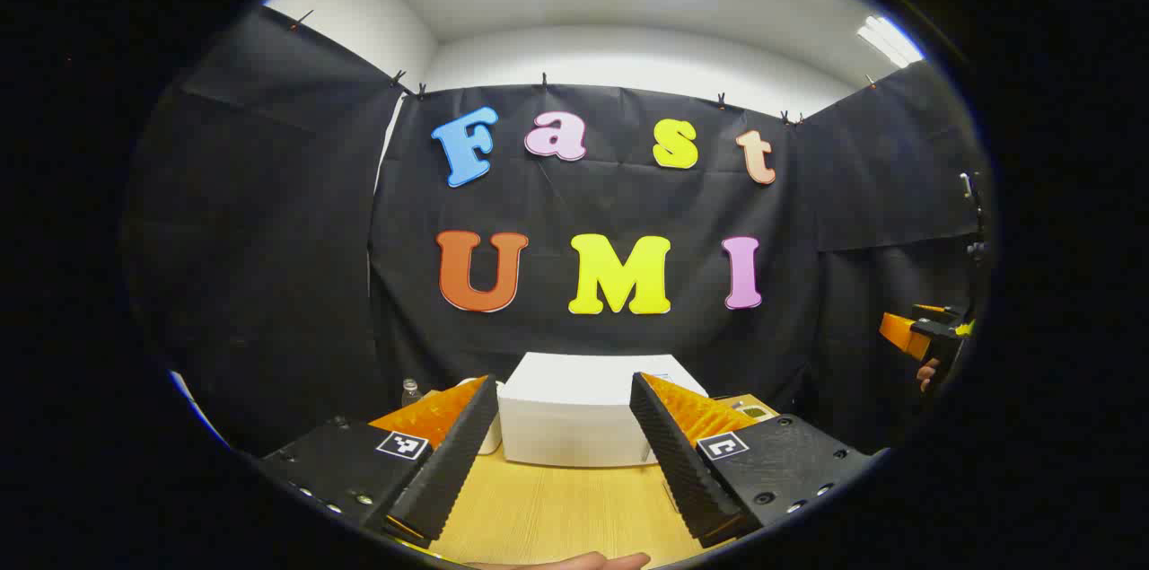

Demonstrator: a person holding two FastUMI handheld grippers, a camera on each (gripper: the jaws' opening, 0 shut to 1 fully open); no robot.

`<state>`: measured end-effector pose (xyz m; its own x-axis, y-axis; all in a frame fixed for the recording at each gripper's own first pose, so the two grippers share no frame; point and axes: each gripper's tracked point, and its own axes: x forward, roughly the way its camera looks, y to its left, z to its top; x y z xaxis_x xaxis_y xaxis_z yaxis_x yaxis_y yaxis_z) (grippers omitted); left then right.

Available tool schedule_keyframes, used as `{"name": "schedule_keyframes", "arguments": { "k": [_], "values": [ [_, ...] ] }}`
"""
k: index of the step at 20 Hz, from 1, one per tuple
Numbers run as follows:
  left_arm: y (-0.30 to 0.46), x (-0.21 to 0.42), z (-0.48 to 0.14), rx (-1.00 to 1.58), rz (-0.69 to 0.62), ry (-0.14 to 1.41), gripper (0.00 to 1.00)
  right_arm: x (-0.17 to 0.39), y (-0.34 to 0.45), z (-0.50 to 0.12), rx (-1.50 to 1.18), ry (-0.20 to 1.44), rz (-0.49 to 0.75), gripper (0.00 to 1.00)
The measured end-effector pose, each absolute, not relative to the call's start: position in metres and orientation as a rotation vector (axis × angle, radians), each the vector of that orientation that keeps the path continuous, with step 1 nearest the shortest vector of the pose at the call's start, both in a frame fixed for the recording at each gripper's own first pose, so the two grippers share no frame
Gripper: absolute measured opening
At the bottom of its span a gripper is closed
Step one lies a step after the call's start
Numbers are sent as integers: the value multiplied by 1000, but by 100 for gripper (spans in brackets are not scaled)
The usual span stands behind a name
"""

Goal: Open the microwave oven with the left hand, put the food in, and close the microwave oven.

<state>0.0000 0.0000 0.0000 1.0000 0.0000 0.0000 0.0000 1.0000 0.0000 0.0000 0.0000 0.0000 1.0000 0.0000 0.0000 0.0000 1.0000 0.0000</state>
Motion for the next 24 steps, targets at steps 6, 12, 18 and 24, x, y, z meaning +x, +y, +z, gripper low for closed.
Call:
{"name": "schedule_keyframes", "arguments": {
  "k": [6, 12, 18, 24],
  "values": [
    [-9, 0, 2, 12, -13, 0, 93, -7, -8, 8, -16, -21, -5, 100],
    [-21, 7, -11, 29, -34, 35, 93, -17, -8, 8, -9, -27, 12, 100],
    [-38, 21, -25, 38, -58, 53, 93, -21, -4, 6, -9, -25, 30, 100],
    [-79, 55, -55, 8, -113, 92, 93, -26, -1, -1, -1, -10, 62, 100]
  ]
}}
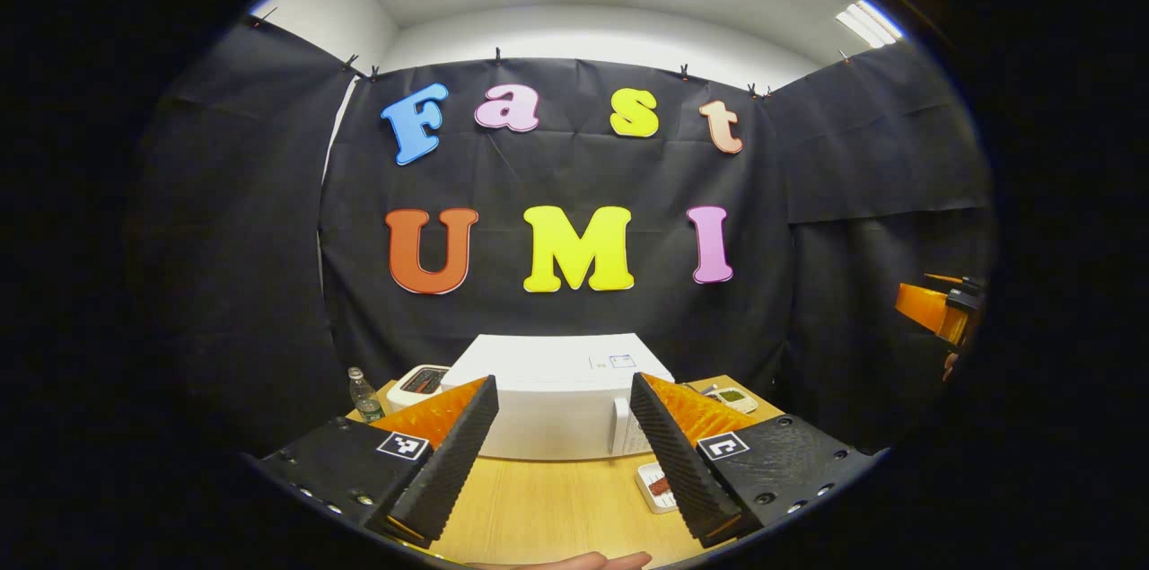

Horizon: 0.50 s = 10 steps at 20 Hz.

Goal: Open the microwave oven with the left hand, put the food in, and close the microwave oven.

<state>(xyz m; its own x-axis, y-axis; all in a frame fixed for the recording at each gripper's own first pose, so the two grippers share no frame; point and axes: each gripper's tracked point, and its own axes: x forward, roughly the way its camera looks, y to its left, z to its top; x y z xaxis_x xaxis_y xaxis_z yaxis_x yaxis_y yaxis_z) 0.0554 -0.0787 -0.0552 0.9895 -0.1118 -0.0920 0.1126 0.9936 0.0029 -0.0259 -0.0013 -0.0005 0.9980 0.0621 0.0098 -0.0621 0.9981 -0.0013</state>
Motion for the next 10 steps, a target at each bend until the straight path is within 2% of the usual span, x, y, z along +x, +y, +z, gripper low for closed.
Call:
{"name": "schedule_keyframes", "arguments": {
  "k": [6, 7, 8, 10],
  "values": [
    [-138, 99, -99, -46, -180, 110, 93, -32, -14, -6, 6, -19, 79, 100],
    [-144, 108, -108, -43, -180, 104, 83, -31, -19, -8, 2, -20, 74, 100],
    [-149, 116, -121, -45, -175, 107, 93, -30, -26, -11, -3, -23, 62, 100],
    [-164, 134, -145, -54, -190, 119, 93, -28, -36, -13, -11, -28, 38, 100]
  ]
}}
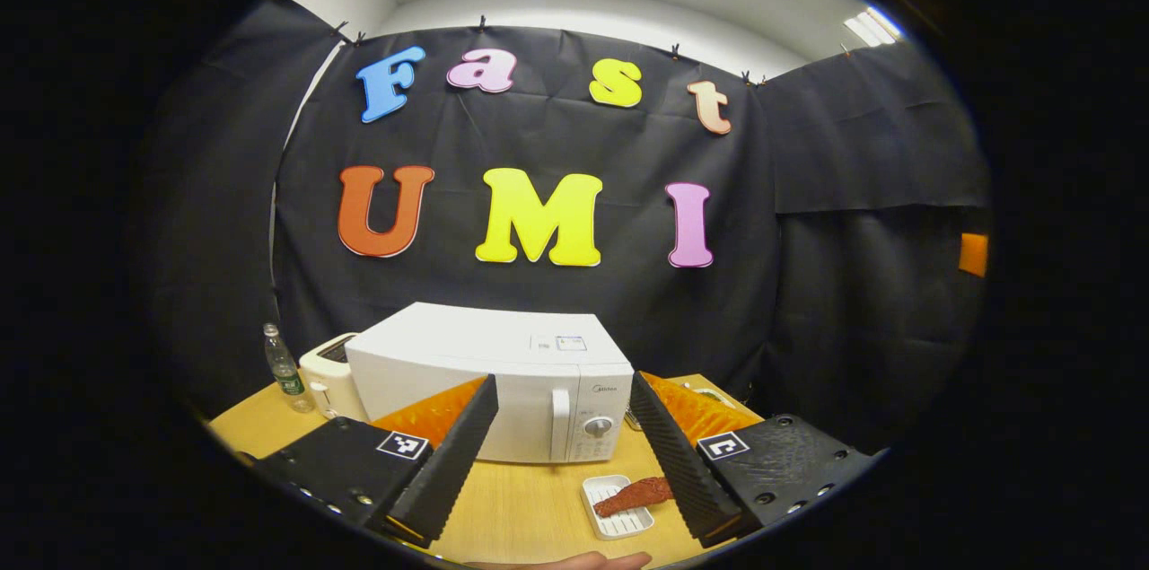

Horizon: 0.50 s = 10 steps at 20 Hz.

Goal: Open the microwave oven with the left hand, put the food in, and close the microwave oven.

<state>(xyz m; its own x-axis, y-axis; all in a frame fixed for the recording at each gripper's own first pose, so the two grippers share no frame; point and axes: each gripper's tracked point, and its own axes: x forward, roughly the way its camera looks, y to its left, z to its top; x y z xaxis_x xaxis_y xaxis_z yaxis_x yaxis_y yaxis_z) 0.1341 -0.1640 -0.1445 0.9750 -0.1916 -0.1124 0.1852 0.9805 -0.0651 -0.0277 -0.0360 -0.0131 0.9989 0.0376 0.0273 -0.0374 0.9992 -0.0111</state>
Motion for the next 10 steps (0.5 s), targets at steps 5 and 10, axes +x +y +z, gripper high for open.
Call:
{"name": "schedule_keyframes", "arguments": {
  "k": [5, 10],
  "values": [
    [-177, 181, -202, -45, -183, 132, 93, -17, -49, -25, -20, -5, 25, 99],
    [-188, 218, -261, -29, -164, 181, 92, -4, -57, -41, -58, 15, 9, 100]
  ]
}}
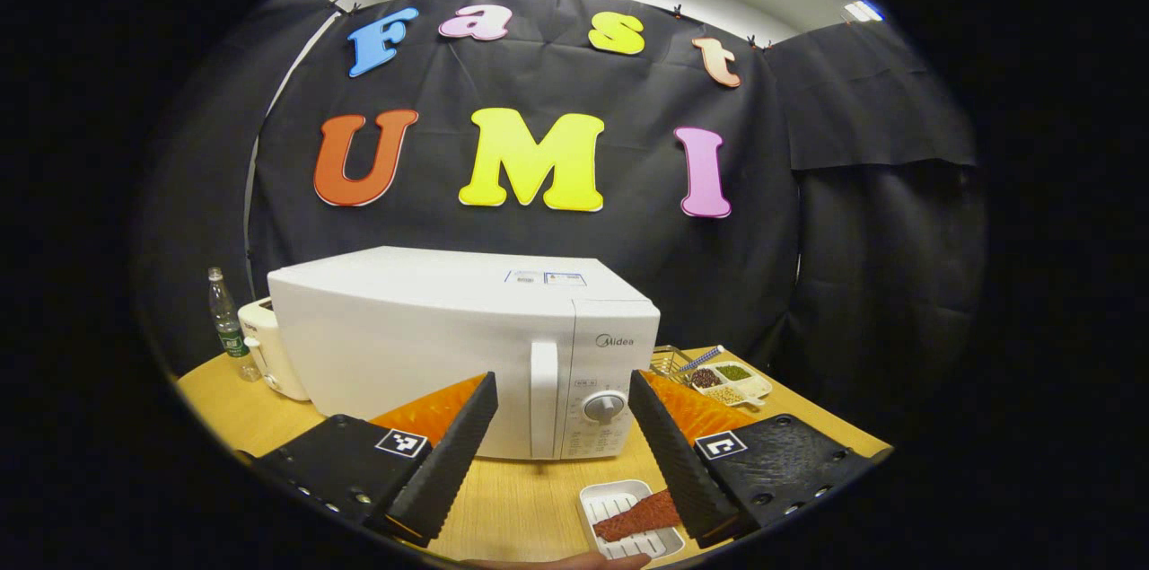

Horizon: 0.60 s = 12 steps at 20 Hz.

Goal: Open the microwave oven with the left hand, put the food in, and close the microwave oven.

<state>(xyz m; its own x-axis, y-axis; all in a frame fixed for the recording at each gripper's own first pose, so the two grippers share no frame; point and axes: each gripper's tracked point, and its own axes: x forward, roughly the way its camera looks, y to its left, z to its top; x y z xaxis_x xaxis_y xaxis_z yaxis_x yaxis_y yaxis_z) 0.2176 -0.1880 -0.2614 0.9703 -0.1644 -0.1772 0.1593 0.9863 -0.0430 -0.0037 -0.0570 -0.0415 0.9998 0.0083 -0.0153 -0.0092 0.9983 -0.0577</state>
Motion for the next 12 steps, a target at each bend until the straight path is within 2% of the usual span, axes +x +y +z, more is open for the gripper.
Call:
{"name": "schedule_keyframes", "arguments": {
  "k": [7, 9, 10, 11, 12],
  "values": [
    [-184, 253, -304, -22, -78, 193, 92, 16, -66, -60, -51, 39, 24, 100],
    [-188, 261, -306, -19, -87, 170, 92, 23, -70, -65, -50, 43, 20, 100],
    [-190, 264, -307, -18, -93, 160, 80, 25, -70, -68, -47, 48, 23, 100],
    [-188, 266, -307, -13, -93, 153, 90, 27, -68, -71, -45, 52, 30, 100],
    [-190, 270, -309, -14, -105, 153, 82, 28, -68, -74, -44, 49, 34, 100]
  ]
}}
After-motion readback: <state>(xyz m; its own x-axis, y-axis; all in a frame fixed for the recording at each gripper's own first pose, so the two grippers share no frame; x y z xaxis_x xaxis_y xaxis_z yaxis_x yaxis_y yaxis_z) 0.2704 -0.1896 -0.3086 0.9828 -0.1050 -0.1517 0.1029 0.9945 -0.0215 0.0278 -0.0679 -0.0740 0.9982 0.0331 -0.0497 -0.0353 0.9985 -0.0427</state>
